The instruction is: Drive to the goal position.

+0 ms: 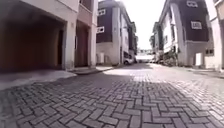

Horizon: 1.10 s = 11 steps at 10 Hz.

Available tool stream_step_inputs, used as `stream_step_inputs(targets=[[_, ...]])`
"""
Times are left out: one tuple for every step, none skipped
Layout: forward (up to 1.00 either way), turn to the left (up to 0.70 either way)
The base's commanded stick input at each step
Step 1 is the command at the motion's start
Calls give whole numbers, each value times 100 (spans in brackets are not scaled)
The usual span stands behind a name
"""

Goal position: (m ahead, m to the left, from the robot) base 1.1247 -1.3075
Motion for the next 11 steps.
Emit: stream_step_inputs(targets=[[50, 0], [50, 0], [50, 0], [50, 0], [50, 0], [50, 0], [50, 0], [50, 0], [50, 0], [50, 0], [50, 0]])
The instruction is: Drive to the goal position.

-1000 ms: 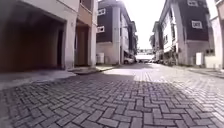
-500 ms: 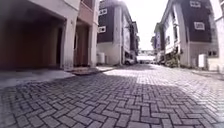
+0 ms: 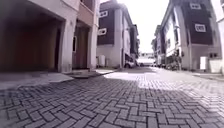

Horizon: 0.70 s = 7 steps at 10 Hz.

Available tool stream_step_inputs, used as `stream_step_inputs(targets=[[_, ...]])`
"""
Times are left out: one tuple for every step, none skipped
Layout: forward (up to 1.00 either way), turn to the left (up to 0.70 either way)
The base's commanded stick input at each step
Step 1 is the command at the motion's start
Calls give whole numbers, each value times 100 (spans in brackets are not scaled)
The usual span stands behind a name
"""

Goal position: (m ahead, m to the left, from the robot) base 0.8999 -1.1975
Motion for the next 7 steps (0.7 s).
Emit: stream_step_inputs(targets=[[50, 0], [50, 0], [50, 0], [50, 0], [50, 0], [50, 0], [50, 0]])
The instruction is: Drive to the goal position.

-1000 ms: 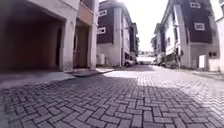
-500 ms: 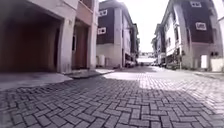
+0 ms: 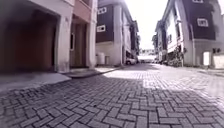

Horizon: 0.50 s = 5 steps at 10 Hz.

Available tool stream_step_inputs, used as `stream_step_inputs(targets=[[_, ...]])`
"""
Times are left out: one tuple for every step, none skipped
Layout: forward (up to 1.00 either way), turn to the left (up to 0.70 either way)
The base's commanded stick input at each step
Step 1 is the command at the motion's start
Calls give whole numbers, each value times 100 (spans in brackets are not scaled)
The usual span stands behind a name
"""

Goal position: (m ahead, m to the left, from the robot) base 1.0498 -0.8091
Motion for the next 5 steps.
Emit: stream_step_inputs(targets=[[50, 0], [50, 0], [50, 0], [50, 0], [50, 0]])
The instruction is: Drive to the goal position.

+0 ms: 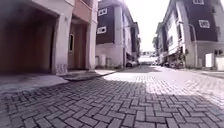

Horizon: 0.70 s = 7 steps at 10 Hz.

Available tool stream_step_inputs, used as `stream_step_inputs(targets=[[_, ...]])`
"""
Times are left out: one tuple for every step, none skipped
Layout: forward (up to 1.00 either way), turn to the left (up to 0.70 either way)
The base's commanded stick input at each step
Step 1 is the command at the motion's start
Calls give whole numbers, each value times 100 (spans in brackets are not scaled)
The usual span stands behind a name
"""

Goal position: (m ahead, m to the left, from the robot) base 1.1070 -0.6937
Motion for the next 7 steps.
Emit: stream_step_inputs(targets=[[50, 0], [50, 0], [50, 0], [50, 0], [50, 0], [50, 0], [50, 0]])
